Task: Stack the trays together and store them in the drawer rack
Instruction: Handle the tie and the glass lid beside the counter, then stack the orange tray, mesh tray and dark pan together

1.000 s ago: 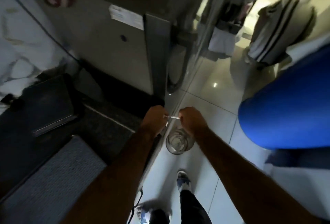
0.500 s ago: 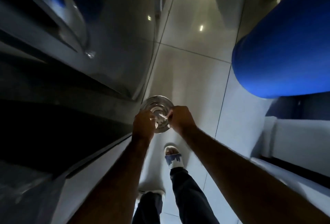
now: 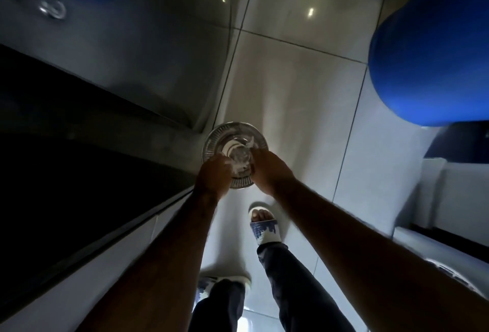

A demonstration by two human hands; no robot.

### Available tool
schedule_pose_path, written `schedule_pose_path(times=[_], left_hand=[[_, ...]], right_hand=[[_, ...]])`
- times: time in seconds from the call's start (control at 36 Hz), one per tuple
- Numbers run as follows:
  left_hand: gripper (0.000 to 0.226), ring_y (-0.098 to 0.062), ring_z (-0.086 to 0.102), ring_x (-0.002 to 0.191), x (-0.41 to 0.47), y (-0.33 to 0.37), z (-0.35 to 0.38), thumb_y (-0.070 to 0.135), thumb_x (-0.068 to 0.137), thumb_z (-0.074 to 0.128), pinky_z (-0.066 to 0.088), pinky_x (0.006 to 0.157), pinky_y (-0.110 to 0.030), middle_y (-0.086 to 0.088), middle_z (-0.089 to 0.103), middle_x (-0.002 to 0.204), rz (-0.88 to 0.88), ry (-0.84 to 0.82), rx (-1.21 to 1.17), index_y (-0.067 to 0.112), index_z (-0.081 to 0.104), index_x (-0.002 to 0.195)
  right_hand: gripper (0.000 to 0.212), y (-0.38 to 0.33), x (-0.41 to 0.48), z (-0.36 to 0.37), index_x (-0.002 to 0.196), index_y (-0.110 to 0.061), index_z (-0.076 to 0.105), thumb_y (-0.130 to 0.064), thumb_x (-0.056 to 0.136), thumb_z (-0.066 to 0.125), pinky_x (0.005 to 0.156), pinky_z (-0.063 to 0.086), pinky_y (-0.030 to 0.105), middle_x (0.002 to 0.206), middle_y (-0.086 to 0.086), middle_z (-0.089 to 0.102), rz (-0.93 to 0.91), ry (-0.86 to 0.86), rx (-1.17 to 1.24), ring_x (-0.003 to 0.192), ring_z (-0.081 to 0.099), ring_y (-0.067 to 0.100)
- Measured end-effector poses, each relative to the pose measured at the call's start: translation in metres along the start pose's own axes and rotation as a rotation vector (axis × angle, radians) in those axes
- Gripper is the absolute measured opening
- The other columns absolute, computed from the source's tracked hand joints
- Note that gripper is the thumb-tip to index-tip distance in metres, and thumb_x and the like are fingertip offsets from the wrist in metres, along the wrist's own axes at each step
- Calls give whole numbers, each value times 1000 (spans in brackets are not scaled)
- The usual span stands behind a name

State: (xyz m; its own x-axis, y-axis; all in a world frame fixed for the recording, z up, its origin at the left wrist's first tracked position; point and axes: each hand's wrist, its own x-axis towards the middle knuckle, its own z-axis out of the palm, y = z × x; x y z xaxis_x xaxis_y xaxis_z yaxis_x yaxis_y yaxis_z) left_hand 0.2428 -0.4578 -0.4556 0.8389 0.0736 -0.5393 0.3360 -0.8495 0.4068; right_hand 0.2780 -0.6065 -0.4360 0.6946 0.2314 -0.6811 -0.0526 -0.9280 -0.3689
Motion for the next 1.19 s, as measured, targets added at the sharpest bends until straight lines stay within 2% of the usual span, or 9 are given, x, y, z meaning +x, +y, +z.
schedule_pose_path(times=[0.06, 0.14, 0.28, 0.39, 0.61, 0.81, 0.94, 1.11, 1.19], left_hand=[[36, -37, 59, 120, -9, 10, -19, 16, 93, 57, 46, 103, -42, -20, 64, 129, -31, -4, 11, 1, 63, 125], [54, -29, 45, 136, -26, 27, -57, 39, 97, 50, 36, 114, -42, -12, 50, 147, -21, 5, 84, 11, 47, 142], [70, -31, 18, 152, -65, 63, -141, 52, 98, 39, 20, 123, -47, -13, 26, 162, 0, 33, 172, 10, 27, 153], [77, -28, 13, 153, -107, 97, -212, 59, 98, 31, 13, 123, -45, -12, 20, 165, 51, 93, 228, 7, 21, 155], [79, -28, 20, 152, -207, 118, -340, 61, 97, 33, 18, 124, -45, -14, 26, 162, 99, 262, 254, 6, 24, 154], [89, -26, 14, 153, -290, 62, -405, 70, 92, 22, 17, 124, -46, -11, 20, 165, -73, 404, 243, 6, 23, 155], [99, -23, 9, 155, -344, 1, -430, 77, 85, 13, 12, 125, -44, -7, 14, 167, -219, 498, 191, 8, 19, 156], [102, -19, 5, 155, -424, -79, -429, 79, 83, 37, 9, 125, -43, -4, 12, 167, -415, 611, -53, 11, 18, 157], [104, -18, -2, 155, -471, -118, -410, 79, 83, 35, 4, 125, -42, -4, 3, 168, -550, 607, -133, 10, 10, 158]], right_hand=[[55, -4, -12, -16, 148, -13, 39, -30, 96, 48, 106, 47, 44, 147, 11, 49, -39, 22, -90, 134, 49, 31], [69, -15, -36, -47, 155, -8, 25, -41, 99, 48, 116, 35, 46, 160, 11, 31, -111, 73, -237, 151, 24, 30], [76, -49, -93, -111, 159, -8, 13, -52, 102, 35, 124, 20, 47, 168, 10, 13, -188, 167, -341, 157, 7, 26], [76, -83, -147, -162, 159, -8, 13, -54, 101, 32, 124, 18, 48, 168, 10, 14, -266, 234, -375, 157, 8, 26], [81, -159, -238, -226, 158, -8, 16, -61, 99, 29, 124, 18, 45, 167, 12, 18, -394, 326, -356, 156, 14, 26], [86, -251, -282, -245, 157, -7, 20, -65, 96, 34, 123, 21, 40, 164, 17, 26, -589, 375, -400, 153, 23, 29], [87, -325, -293, -247, 158, -7, 16, -67, 96, 29, 125, 19, 44, 166, 14, 21, -745, 382, -544, 155, 17, 27], [88, -402, -314, -209, 159, -7, 15, -67, 96, 31, 125, 18, 42, 167, 10, 18, -968, 344, -711, 156, 12, 24], [88, -434, -328, -179, 159, -8, 14, -67, 96, 30, 125, 18, 44, 168, 9, 15, -1072, 284, -748, 157, 9, 23]])
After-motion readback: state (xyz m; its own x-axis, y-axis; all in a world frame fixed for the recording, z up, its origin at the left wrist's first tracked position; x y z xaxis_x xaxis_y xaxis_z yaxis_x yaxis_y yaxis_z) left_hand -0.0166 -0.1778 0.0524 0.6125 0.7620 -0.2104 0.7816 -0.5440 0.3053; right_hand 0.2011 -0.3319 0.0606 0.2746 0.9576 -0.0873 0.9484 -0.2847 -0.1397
